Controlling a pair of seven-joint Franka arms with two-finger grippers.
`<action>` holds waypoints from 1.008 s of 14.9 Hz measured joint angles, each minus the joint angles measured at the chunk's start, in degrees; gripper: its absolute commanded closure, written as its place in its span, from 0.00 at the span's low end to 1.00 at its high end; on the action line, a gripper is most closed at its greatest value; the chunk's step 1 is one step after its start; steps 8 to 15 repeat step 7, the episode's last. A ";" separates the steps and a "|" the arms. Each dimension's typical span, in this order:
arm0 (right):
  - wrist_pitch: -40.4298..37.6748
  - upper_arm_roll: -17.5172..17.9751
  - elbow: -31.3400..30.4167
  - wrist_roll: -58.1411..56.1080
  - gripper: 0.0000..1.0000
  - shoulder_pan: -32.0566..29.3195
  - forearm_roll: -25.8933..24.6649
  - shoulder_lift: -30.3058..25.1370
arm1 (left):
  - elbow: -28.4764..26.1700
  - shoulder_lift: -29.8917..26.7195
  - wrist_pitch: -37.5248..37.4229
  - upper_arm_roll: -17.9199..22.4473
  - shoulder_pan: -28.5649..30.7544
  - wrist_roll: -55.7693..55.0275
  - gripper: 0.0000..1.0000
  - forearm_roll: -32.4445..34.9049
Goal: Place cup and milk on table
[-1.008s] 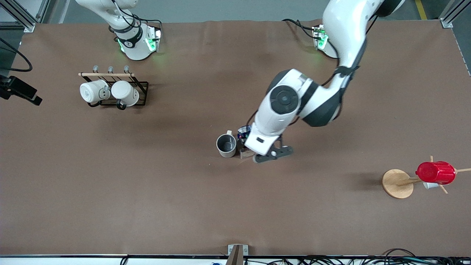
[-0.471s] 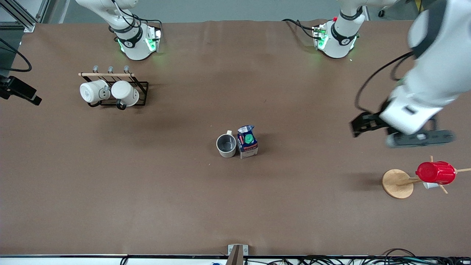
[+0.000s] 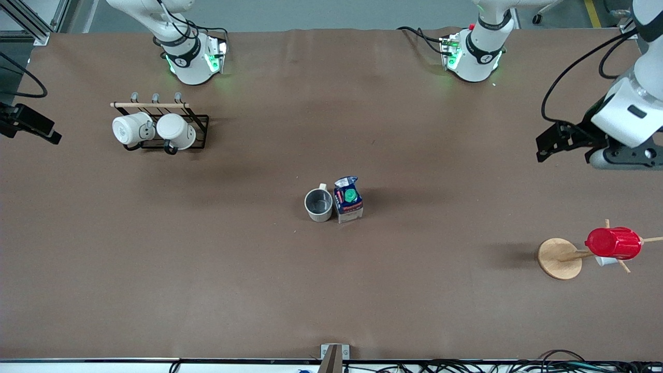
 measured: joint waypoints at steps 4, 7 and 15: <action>-0.55 -0.11 0.04 -0.92 0.00 -0.06 0.00 0.00 | -7.68 -7.61 -1.14 2.55 -2.32 0.64 0.00 -0.27; -2.13 -0.14 0.05 -0.99 0.00 -0.10 0.00 0.00 | -8.30 -9.04 -2.17 2.77 -2.35 4.01 0.00 -0.27; -2.13 -0.14 0.05 -0.99 0.00 -0.10 0.00 0.00 | -8.30 -9.04 -2.17 2.77 -2.35 4.01 0.00 -0.27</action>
